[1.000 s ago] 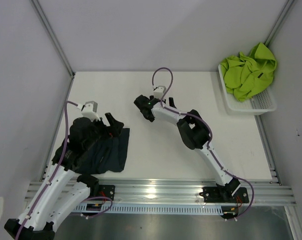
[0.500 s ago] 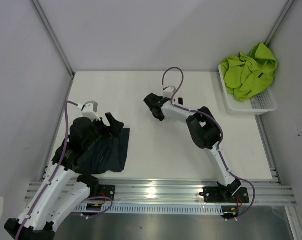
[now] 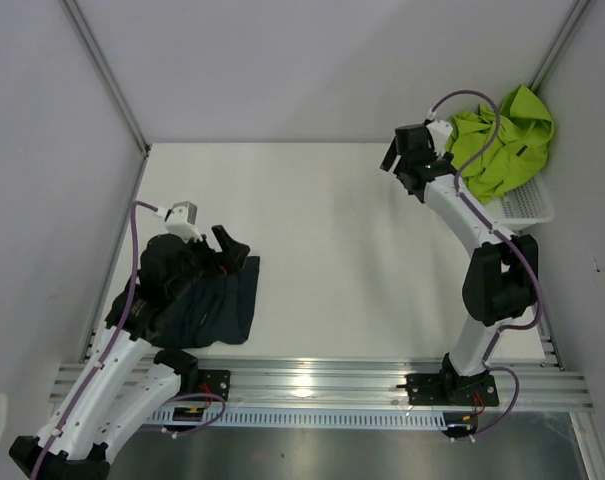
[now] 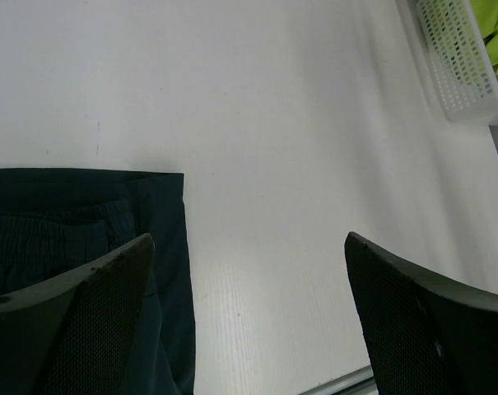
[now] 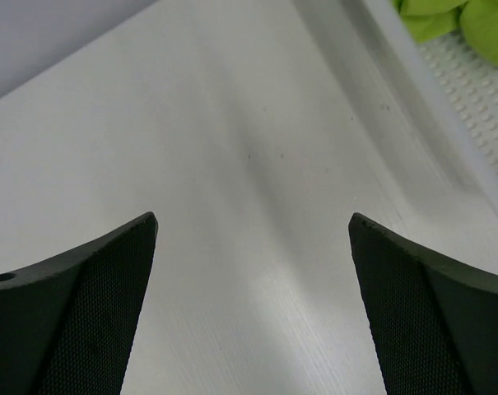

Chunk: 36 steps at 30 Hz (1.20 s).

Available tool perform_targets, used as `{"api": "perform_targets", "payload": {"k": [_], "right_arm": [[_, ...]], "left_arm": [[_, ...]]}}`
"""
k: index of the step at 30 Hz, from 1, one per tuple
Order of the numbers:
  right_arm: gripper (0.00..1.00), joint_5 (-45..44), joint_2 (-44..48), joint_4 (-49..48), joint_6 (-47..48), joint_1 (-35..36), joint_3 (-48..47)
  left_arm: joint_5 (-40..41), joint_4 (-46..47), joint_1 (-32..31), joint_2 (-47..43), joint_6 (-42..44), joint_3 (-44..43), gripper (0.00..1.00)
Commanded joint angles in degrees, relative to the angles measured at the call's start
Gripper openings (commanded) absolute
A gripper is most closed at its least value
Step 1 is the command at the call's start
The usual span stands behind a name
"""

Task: Fold and stack the shorts
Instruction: Grab the shorts from the pile

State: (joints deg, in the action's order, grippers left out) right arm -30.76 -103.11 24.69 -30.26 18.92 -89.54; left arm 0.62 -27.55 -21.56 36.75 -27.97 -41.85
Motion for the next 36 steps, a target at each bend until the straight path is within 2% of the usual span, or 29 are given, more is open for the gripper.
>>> {"api": "perform_targets", "payload": {"k": [1, 6, 12, 17, 23, 26, 29, 31, 32, 33, 35, 36], "right_arm": [[0.99, 6.9, 0.8, -0.5, 3.4, -3.2, -2.7], [0.99, 4.8, -2.6, 5.8, 1.9, -13.2, -12.5], [0.99, 9.8, -5.4, 0.7, 1.6, -24.3, -13.9], [0.99, 10.6, -13.6, 0.5, 5.2, -27.8, -21.3], [1.0, 13.8, -29.7, 5.3, 6.9, -30.0, -40.2], [0.99, 14.1, -35.0, 5.6, 6.8, -30.3, -44.9], [1.0, 14.9, -37.9, 3.6, 5.7, -31.1, -45.6], [0.9, 15.9, -39.3, 2.6, 4.9, -31.6, -46.4], [0.77, 16.1, -40.5, 2.2, 4.8, -31.9, -47.6], [0.46, 16.7, -40.9, 1.9, 4.5, -32.1, -48.2], [0.19, 17.5, -39.9, 0.0, 4.2, -32.3, -48.4], [0.02, 18.0, -38.9, -0.9, 4.2, -32.3, -47.9]], "left_arm": [[-2.3, 2.6, 0.4, 0.3, 0.5, 0.6, 0.99], [-2.1, 2.2, 0.4, -0.5, 0.5, 0.5, 0.99], [-3.1, 2.6, 0.4, -0.9, 0.2, 1.3, 0.99], [-4.2, 4.1, 0.4, -1.2, -0.6, 3.3, 0.99], [-5.0, 7.4, 0.3, -0.6, -2.3, 6.2, 0.99], [-5.2, 9.6, 0.3, -0.3, -2.9, 7.9, 0.99], [-5.0, 11.6, 0.3, 1.0, -3.1, 9.0, 0.99], [-4.8, 12.2, 0.3, 2.8, -3.0, 9.0, 0.99], [-4.8, 12.6, 0.3, 3.3, -2.9, 8.9, 0.99], [-4.7, 12.9, 0.3, 3.8, -2.8, 8.9, 0.99], [-4.3, 13.4, 0.3, 4.8, -2.8, 9.1, 0.99], [-4.1, 13.5, 0.3, 5.0, -2.7, 9.1, 0.99]]}}
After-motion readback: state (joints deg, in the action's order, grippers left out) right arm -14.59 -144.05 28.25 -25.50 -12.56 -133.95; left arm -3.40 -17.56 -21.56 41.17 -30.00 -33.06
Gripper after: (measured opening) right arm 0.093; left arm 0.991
